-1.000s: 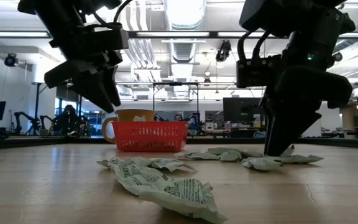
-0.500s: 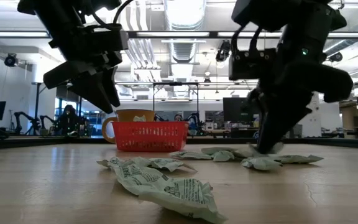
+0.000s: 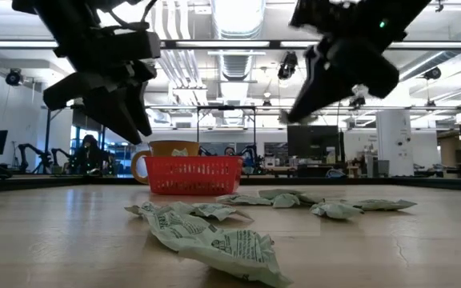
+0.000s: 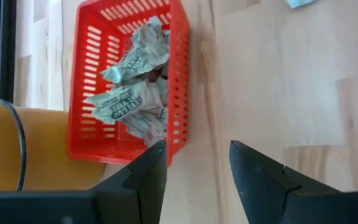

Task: Pick and place Stevia / Truvia into bins
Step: Put the gray stevia packet into the red basket

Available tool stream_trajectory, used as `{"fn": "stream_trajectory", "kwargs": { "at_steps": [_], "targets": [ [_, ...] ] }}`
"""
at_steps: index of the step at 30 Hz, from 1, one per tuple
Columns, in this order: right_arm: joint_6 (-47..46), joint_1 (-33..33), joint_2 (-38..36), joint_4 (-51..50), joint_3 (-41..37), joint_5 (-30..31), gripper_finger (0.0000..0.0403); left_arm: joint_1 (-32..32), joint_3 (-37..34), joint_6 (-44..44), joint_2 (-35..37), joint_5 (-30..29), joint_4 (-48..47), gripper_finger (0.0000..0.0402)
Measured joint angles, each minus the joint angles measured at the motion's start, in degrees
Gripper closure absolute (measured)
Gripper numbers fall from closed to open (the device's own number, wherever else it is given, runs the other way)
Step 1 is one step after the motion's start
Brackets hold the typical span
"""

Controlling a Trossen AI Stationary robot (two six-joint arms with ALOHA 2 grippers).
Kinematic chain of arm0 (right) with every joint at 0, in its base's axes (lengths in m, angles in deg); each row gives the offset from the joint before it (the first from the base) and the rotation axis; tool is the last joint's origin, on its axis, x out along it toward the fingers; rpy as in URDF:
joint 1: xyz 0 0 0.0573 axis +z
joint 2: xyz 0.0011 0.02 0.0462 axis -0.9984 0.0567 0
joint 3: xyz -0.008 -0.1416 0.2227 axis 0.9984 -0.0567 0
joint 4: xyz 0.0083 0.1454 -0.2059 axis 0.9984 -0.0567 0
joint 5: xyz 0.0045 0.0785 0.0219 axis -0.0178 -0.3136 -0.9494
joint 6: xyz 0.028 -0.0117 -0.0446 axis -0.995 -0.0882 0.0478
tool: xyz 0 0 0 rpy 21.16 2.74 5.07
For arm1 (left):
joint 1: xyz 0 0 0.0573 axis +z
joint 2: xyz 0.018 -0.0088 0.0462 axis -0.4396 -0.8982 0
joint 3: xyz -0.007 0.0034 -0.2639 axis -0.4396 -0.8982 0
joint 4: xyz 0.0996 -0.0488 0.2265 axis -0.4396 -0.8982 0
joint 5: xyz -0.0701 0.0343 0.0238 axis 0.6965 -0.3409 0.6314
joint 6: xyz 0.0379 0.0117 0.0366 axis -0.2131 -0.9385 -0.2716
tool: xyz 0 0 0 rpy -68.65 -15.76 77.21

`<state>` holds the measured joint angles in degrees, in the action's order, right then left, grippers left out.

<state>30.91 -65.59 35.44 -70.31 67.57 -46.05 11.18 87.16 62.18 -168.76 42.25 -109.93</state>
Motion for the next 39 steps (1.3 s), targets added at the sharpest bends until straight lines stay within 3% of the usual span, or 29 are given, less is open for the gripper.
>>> {"fn": "stream_trajectory", "kwargs": {
  "at_steps": [6,14,22,27,31,35,39],
  "targets": [
    [8.02,1.89,-2.53,10.16,-2.59,0.95,0.0394,-2.04,0.26,0.05,0.71,0.03,0.83,0.0243],
    [11.55,0.71,-2.61,12.96,-3.48,1.04,0.0394,-6.52,0.28,1.28,2.99,-0.04,3.08,0.0243],
    [25.34,-1.25,-2.68,35.96,-9.58,-2.78,0.0394,-15.26,0.22,-10.02,6.51,-0.81,17.15,0.0243],
    [29.48,-3.59,-2.68,44.21,-12.69,-4.59,0.0394,-21.90,-0.44,-15.30,9.05,-6.47,27.61,0.0243],
    [29.02,-6.43,-2.68,44.54,-12.94,-11.19,0.0394,-26.01,-2.35,-18.00,9.74,-11.23,33.51,0.0243],
    [27.59,-9.63,-2.68,44.74,-13.07,-17.36,0.0394,-27.69,-4.04,-18.46,10.10,-17.93,35.04,0.0243],
    [27.28,-12.51,-2.68,45.78,-13.70,-19.70,0.0394,-27.56,-4.48,-18.20,10.10,-21.73,34.74,0.0243]
  ]
}}
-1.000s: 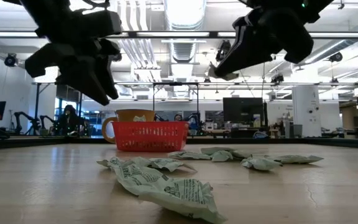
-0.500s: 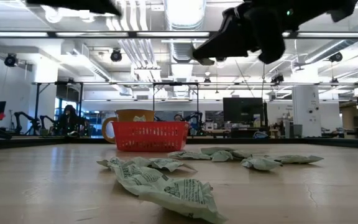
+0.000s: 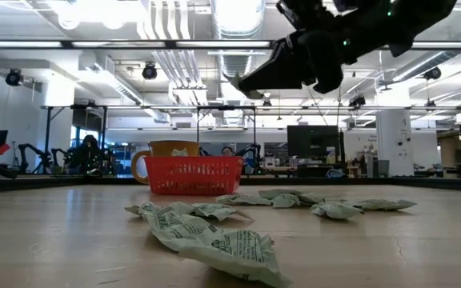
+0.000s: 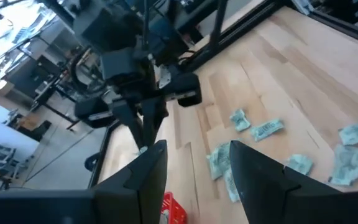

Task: Pick and place Stevia / Truvia into bins
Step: Put the gray stevia packet into the red basket

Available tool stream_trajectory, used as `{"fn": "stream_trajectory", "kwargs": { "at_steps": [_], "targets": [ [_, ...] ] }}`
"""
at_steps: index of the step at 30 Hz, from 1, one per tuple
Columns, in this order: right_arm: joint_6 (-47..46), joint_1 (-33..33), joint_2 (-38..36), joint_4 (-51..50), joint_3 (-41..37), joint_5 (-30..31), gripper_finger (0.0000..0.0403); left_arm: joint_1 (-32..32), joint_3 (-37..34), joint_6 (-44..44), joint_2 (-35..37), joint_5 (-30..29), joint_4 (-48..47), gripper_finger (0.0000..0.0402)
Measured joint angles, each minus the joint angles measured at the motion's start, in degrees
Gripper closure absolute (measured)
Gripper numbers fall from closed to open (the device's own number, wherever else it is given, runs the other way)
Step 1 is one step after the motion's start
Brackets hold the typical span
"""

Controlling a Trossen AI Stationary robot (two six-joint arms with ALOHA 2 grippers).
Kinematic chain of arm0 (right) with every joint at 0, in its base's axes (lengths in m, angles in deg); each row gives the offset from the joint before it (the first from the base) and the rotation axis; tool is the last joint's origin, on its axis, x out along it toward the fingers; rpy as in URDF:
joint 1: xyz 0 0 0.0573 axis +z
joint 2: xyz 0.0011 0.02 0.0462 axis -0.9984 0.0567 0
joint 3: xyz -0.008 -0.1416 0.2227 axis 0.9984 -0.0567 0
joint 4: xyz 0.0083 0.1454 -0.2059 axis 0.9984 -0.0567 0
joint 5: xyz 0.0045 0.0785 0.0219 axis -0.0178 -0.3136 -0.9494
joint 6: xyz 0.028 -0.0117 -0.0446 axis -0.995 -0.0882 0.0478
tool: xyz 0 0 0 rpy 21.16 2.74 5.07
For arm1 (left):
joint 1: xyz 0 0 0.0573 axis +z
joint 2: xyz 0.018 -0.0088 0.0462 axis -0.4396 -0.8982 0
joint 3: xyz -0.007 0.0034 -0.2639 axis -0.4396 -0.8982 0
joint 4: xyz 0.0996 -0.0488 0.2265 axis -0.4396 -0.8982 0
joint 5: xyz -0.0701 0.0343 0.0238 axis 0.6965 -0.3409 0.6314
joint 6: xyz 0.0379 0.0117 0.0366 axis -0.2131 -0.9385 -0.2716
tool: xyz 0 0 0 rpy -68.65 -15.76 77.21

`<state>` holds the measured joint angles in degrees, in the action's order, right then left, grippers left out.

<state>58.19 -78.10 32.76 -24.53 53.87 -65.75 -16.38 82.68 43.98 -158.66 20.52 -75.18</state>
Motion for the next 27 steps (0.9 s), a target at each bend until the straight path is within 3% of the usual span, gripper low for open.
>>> {"fn": "stream_trajectory", "kwargs": {
  "at_steps": [11,18,23,27],
  "targets": [
    [-1.94,-10.96,5.83,9.87,-0.60,-9.53,0.0394,0.00,-0.04,0.00,-0.36,-0.89,-0.01,0.0243],
    [-9.84,-17.16,11.44,12.72,1.23,-15.50,0.0390,0.00,-0.32,0.00,-0.52,-0.85,-0.27,0.0243],
    [-14.06,-20.13,14.62,12.39,2.20,-20.21,0.0355,0.03,-1.06,0.00,-0.53,-0.81,-0.12,0.0243],
    [-14.01,-20.34,15.22,12.34,2.60,-20.53,0.0313,0.09,-2.08,0.00,-0.55,-0.83,0.08,0.0243]
  ]
}}
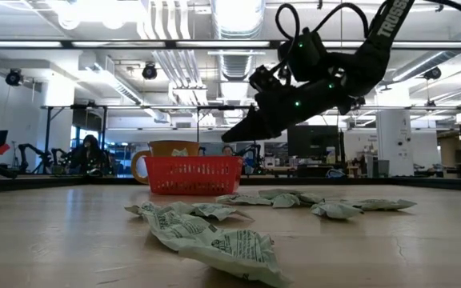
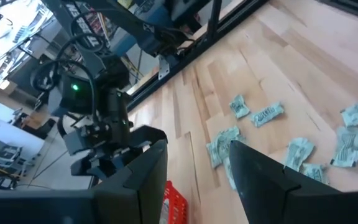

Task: Pick and place Stevia / Truvia into bins
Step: Put the gray stevia packet into the red basket

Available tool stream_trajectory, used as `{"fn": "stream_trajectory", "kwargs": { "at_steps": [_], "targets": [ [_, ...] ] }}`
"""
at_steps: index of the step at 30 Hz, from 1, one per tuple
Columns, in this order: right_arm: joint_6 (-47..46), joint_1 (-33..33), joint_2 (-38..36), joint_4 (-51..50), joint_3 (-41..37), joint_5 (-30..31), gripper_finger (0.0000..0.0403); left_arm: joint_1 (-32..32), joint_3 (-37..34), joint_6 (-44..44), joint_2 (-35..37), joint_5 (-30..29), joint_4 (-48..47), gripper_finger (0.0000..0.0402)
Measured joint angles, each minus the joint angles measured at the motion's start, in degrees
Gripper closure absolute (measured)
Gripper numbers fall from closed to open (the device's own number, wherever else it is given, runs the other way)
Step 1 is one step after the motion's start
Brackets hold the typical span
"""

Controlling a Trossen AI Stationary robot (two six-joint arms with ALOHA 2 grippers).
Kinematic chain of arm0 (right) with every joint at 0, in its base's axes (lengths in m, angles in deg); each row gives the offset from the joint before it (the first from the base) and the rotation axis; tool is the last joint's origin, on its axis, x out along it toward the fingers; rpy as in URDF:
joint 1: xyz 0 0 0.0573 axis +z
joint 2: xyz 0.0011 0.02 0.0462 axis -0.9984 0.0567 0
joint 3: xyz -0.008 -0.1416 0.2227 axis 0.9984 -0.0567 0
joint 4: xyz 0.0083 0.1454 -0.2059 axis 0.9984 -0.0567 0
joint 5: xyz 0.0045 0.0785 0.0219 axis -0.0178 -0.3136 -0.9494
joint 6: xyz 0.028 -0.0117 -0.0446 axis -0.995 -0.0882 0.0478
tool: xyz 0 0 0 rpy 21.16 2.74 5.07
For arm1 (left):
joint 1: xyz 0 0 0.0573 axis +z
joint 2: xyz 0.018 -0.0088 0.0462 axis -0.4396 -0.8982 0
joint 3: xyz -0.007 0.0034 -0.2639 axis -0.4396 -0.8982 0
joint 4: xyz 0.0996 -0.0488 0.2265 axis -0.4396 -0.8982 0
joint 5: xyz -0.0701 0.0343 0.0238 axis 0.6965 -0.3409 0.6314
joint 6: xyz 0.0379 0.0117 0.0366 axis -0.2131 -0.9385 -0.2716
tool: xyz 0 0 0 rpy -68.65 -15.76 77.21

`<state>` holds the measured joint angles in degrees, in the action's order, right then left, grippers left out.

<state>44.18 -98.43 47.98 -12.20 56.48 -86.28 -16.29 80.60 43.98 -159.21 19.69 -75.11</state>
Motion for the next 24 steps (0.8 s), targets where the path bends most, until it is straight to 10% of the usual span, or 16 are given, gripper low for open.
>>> {"fn": "stream_trajectory", "kwargs": {
  "at_steps": [7,14,24],
  "targets": [
    [1.56,1.45,-4.43,-5.38,0.05,-0.16,0.0261,0.19,-2.34,3.71,-0.51,1.79,-0.28,0.0243],
    [2.77,4.16,-11.56,-24.16,0.01,-0.17,0.0248,2.84,-4.28,9.14,-4.17,22.63,5.15,0.0244],
    [1.06,8.09,-14.77,-36.70,-0.26,-0.12,0.0265,6.18,-4.94,9.23,-16.83,24.73,16.24,0.0244]
  ]
}}
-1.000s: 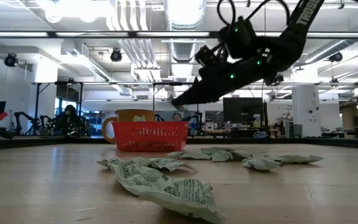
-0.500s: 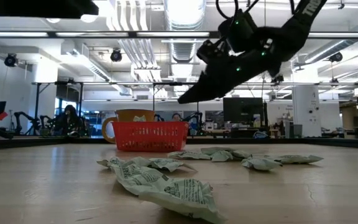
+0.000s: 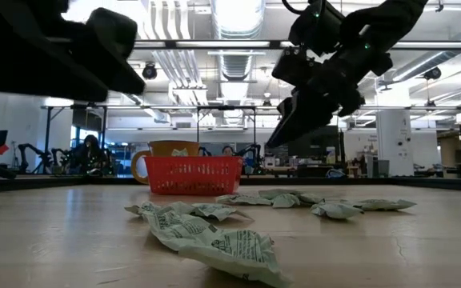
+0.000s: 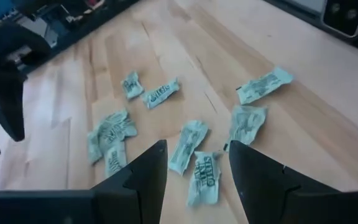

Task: Pick and place Stevia / Truvia into bins
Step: Put the gray stevia packet into the red basket

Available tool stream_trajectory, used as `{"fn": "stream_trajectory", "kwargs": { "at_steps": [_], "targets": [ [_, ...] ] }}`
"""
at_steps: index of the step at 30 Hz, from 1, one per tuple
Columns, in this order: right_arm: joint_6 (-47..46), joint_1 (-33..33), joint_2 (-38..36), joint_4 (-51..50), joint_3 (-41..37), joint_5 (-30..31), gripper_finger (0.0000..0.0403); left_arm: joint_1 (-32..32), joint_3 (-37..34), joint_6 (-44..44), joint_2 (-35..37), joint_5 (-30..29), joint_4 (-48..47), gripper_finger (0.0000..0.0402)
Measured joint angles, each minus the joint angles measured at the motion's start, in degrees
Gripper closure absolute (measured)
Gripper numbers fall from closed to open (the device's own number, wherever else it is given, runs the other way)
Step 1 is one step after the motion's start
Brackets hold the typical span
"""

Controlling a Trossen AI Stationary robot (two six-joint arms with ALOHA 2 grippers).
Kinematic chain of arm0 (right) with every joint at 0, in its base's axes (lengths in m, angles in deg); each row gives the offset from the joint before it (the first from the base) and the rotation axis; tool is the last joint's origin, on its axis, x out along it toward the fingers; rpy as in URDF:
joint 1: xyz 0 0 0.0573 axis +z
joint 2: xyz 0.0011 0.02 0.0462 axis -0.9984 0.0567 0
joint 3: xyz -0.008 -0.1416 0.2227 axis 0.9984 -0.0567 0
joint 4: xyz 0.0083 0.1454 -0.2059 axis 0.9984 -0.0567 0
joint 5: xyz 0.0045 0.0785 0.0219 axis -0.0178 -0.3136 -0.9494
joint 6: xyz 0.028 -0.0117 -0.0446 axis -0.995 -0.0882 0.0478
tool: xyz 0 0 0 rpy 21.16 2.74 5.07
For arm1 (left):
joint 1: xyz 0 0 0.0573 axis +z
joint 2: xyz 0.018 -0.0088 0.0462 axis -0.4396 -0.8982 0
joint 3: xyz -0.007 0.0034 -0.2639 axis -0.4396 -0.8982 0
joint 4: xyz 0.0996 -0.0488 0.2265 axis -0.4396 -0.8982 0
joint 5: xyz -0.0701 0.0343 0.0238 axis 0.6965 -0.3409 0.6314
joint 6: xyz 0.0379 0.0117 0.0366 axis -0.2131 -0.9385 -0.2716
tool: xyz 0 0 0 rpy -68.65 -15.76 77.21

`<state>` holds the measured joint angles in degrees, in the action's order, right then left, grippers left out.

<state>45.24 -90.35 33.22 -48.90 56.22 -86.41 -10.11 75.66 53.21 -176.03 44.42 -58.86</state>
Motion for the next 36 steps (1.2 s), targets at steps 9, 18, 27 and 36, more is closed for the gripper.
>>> {"fn": "stream_trajectory", "kwargs": {
  "at_steps": [9,18,27,36],
  "targets": [
    [-1.32,0.35,0.07,-1.55,-0.02,0.03,0.0277,3.13,-0.10,11.92,-10.04,7.29,4.82,0.0244],
    [-1.54,0.37,0.07,-1.55,-0.02,0.06,0.0273,6.36,0.62,12.93,-13.42,8.32,6.42,0.0244],
    [-3.40,0.37,0.07,-1.60,-0.02,0.10,0.0283,7.32,-0.08,14.84,-13.42,12.16,5.32,0.0248],
    [-6.30,0.37,0.09,-3.31,-0.02,0.12,0.0285,8.13,0.22,11.78,-13.34,15.91,3.42,0.0349]
  ]
}}
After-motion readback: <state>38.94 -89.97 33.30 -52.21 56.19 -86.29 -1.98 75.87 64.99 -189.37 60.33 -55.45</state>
